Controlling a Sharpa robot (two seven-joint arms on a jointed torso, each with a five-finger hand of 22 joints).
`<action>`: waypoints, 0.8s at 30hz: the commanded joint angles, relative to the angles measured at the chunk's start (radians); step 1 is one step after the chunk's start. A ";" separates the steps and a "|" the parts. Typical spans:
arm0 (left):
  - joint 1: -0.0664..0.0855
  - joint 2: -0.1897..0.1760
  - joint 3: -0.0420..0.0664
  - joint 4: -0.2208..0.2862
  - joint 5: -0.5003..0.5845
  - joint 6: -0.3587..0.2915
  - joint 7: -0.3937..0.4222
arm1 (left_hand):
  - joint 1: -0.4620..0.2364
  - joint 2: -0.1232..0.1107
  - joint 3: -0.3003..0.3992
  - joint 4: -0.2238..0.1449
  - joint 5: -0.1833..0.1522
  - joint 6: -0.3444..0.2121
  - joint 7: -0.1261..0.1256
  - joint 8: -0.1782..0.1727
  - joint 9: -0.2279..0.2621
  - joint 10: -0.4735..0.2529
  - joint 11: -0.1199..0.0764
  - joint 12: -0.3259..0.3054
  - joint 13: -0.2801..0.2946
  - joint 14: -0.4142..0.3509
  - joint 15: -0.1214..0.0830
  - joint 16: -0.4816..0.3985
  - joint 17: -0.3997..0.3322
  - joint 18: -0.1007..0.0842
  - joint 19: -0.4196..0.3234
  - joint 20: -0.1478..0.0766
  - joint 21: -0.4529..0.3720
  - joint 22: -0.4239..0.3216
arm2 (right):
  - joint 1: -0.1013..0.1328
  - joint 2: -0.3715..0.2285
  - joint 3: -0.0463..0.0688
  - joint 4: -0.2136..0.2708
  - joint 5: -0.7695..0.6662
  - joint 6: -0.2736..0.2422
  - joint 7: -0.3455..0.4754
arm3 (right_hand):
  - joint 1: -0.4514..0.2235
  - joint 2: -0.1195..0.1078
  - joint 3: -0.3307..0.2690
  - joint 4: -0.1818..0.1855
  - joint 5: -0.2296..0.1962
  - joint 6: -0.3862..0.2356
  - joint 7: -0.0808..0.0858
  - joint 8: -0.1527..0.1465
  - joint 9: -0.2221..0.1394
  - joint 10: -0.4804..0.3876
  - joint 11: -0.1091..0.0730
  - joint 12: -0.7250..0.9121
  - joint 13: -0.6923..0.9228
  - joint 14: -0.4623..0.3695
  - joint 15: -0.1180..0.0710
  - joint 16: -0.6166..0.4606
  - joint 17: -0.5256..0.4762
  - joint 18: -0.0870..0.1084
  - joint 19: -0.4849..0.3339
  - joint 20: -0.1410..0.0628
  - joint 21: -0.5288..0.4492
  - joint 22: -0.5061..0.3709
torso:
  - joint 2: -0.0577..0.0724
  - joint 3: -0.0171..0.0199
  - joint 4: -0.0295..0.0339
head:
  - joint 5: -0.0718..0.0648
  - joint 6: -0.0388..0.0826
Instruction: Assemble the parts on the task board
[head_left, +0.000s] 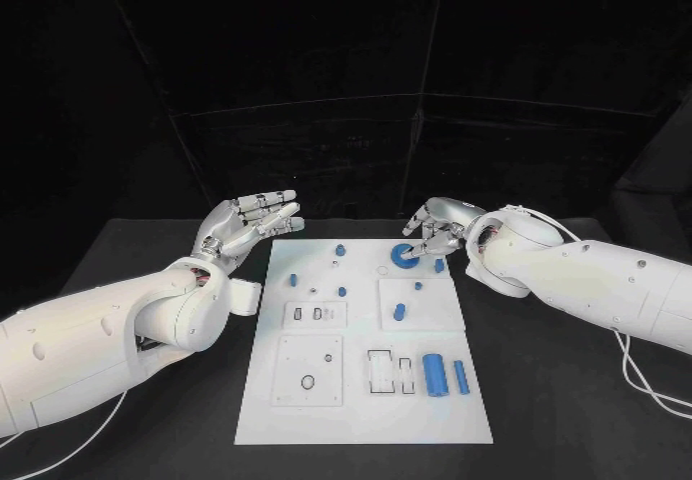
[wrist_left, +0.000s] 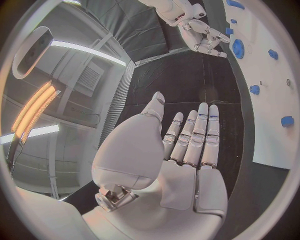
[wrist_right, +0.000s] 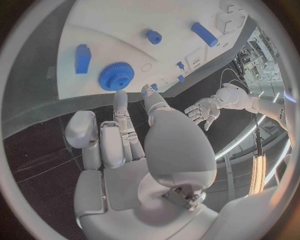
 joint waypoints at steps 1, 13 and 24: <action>0.001 0.004 0.001 -0.003 -0.005 0.016 0.003 | 0.004 0.010 0.001 -0.008 0.000 0.005 0.075 -0.006 0.000 -0.002 0.002 0.002 0.001 0.003 0.000 -0.006 -0.002 0.012 0.006 -0.001 0.005 -0.001 | 0.002 0.004 0.001 -0.011 0.047 0.096 -0.051 | 0.029 0.002 -0.031 0.031 0.003 -0.014 0.006 0.009 0.001 0.001 0.002 0.150 0.164 0.043 0.007 0.026 0.047 -0.016 0.008 0.004 0.010 0.011 | 0.003 -0.0006 0.0040 | -0.004 0.000; 0.001 0.012 0.001 -0.012 -0.005 0.020 0.002 | 0.005 0.010 0.001 -0.009 0.000 0.005 0.075 -0.006 0.000 -0.002 0.002 0.002 0.001 0.003 0.000 -0.007 -0.002 0.012 0.005 -0.001 0.005 -0.001 | 0.002 0.047 0.001 -0.063 0.021 0.163 -0.066 | 0.098 0.026 -0.062 0.079 0.006 -0.029 0.016 0.040 0.002 0.097 0.012 0.568 0.624 0.060 0.022 0.095 0.191 -0.023 0.028 0.016 0.041 0.060 | 0.002 -0.0022 0.0046 | -0.005 -0.007; 0.001 0.012 0.001 -0.015 -0.005 0.020 0.001 | 0.005 0.010 0.001 -0.009 0.000 0.005 0.075 -0.006 0.000 -0.002 0.002 0.002 0.001 0.003 0.000 -0.007 -0.002 0.012 0.005 -0.001 0.005 -0.001 | 0.002 0.055 0.001 -0.076 0.011 0.156 -0.068 | 0.118 0.061 -0.049 0.070 0.007 -0.011 0.013 0.060 0.004 0.117 0.010 0.628 0.694 0.061 0.021 0.103 0.207 -0.026 0.034 0.016 0.051 0.075 | 0.002 -0.0023 0.0040 | -0.004 -0.010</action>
